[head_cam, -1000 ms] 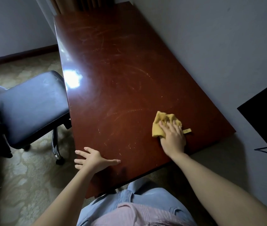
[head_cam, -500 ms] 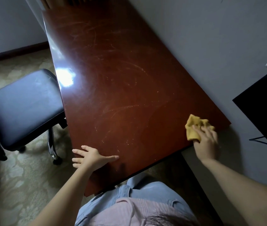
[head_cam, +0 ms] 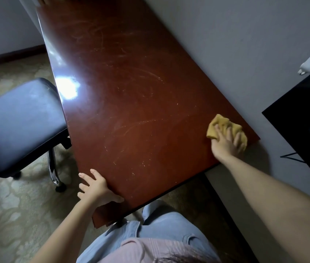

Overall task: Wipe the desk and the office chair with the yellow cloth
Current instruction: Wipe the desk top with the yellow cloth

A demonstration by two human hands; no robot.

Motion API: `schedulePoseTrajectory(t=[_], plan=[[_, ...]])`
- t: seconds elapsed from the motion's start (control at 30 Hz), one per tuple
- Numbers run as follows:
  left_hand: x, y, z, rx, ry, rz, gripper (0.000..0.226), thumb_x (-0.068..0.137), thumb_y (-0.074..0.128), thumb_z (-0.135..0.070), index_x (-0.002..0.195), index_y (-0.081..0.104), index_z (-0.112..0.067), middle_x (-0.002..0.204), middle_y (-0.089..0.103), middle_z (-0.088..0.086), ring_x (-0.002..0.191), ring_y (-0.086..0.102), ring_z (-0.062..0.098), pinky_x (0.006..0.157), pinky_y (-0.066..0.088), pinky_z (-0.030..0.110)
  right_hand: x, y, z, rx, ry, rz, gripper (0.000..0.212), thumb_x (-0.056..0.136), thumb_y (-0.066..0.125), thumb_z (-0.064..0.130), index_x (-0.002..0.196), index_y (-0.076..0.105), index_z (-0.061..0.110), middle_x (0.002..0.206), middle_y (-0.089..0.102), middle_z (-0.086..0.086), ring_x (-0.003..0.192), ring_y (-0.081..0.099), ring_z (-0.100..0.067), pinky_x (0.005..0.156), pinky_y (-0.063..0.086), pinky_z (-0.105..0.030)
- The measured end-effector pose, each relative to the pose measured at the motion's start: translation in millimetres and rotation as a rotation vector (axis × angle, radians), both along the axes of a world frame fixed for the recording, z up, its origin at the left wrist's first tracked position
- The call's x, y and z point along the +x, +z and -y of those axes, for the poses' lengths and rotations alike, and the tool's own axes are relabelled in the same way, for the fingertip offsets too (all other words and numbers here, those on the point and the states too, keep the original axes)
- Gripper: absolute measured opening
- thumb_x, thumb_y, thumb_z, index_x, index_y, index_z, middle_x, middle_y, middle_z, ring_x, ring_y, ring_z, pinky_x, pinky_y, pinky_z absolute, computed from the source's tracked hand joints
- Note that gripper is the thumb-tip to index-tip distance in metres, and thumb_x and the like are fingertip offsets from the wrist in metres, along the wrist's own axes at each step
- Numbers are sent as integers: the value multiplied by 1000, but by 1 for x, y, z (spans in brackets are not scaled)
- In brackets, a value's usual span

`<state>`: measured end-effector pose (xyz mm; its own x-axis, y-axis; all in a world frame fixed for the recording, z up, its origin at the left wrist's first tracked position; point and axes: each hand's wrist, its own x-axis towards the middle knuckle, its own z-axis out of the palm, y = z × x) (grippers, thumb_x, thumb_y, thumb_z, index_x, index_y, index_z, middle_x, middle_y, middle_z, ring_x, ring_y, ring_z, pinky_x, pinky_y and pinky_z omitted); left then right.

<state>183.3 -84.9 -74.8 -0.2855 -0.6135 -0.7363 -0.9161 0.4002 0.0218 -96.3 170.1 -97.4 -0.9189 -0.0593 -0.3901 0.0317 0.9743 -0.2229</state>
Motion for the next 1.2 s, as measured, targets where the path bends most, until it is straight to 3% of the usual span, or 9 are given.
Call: schedulePoseTrajectory(t=[0.13,0.33,0.5,0.6,0.73,0.8,0.9,1.07,1.2], plan=[[8,1,-1,-26,-50,-42,146,57,88,-44,147,-21,-8,151,-25,27,142,6,44,112,23,50,63,-6,37,-110,193,-163,56,91,46,31,141,28,52,158,12,9,146,-7,-20,117,-9,-44],[24,0,0,-39,-143,-96,147,56,87,-48,147,-22,-12,151,-28,24,143,5,40,111,27,49,161,-7,72,-367,386,-228,50,84,62,18,132,53,29,147,40,3,143,18,-19,116,-6,-35],[40,0,4,-57,-237,-143,149,52,86,-54,147,-23,-17,152,-31,19,143,15,35,109,30,47,198,-9,48,-512,596,-284,42,64,80,6,105,73,15,115,68,-7,114,56,-33,99,38,-55],[52,0,6,-79,-291,-198,148,51,84,-58,149,-20,-19,153,-29,16,141,24,31,107,32,47,184,-7,25,-502,662,-359,46,55,85,2,97,76,17,106,71,-7,106,60,-28,88,48,-50],[63,1,7,-87,-320,-239,145,51,82,-61,150,-18,-25,154,-29,11,139,27,28,107,33,45,156,-4,6,-408,539,-438,39,60,85,4,97,76,16,105,71,-9,97,64,-33,81,54,-44],[67,1,9,-84,-328,-247,144,52,82,-61,149,-19,-27,154,-30,9,138,30,28,107,33,44,144,-2,4,-310,461,-388,36,73,79,13,108,72,19,119,66,-8,114,56,-33,92,49,-44],[72,0,13,-73,-341,-255,141,55,81,-61,148,-21,-31,154,-32,5,134,37,29,105,35,43,132,1,17,-157,414,-271,44,90,60,24,134,53,26,146,44,-2,140,27,-25,112,26,-46],[76,0,16,-79,-373,-246,139,56,80,-62,148,-20,-32,154,-32,3,130,41,29,104,37,43,139,6,75,64,295,-79,58,98,32,44,150,8,36,160,1,2,145,-10,-31,117,1,-51],[79,1,17,-93,-397,-240,137,58,78,-64,149,-20,-32,155,-31,3,129,42,29,103,38,42,168,6,109,68,415,-19,61,96,30,51,148,-1,42,160,-6,3,143,-17,-31,115,-8,-51]])
